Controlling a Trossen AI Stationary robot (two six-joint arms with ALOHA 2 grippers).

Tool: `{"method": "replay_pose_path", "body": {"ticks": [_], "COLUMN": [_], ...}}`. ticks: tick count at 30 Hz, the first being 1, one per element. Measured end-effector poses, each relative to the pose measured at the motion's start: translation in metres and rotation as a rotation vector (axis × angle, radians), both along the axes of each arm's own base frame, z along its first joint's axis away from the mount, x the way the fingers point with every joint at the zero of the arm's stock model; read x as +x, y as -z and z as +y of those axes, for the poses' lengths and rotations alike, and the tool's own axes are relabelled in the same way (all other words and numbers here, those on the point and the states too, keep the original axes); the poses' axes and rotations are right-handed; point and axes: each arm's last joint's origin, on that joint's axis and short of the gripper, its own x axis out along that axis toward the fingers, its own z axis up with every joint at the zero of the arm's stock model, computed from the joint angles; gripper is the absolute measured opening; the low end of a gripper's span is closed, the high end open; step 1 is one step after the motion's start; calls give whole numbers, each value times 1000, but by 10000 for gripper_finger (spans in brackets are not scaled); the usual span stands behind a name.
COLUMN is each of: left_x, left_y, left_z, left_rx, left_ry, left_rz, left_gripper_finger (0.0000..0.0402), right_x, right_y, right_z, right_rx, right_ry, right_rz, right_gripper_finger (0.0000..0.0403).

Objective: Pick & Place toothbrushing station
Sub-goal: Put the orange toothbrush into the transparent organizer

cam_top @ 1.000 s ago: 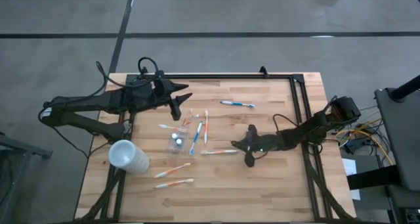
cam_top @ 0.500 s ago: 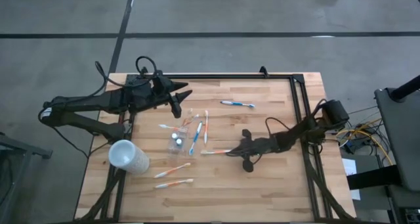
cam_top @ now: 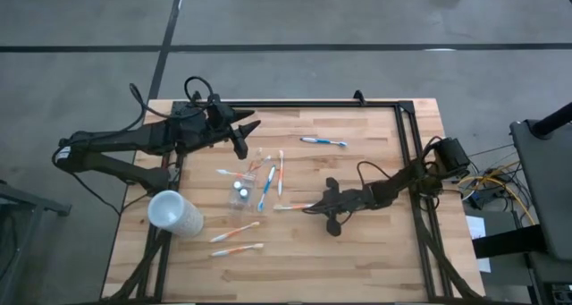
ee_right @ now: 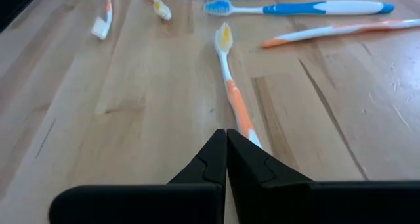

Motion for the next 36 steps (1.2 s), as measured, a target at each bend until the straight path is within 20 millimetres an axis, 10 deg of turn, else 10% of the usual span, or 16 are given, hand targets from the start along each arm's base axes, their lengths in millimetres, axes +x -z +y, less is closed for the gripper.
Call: {"method": "replay_pose_path", "body": {"ticks": [36], "left_x": [0], "left_y": [2], "left_z": [0], "left_rx": [-2], "left_ry": [1], "left_rz": [8], "left_gripper_finger": [168], "right_x": [-10], "right_y": [-13], "right_z": [-2], "right_rx": [-218], "right_ry": [-79], "right_rz": [-10], "right_gripper_finger": [9]}}
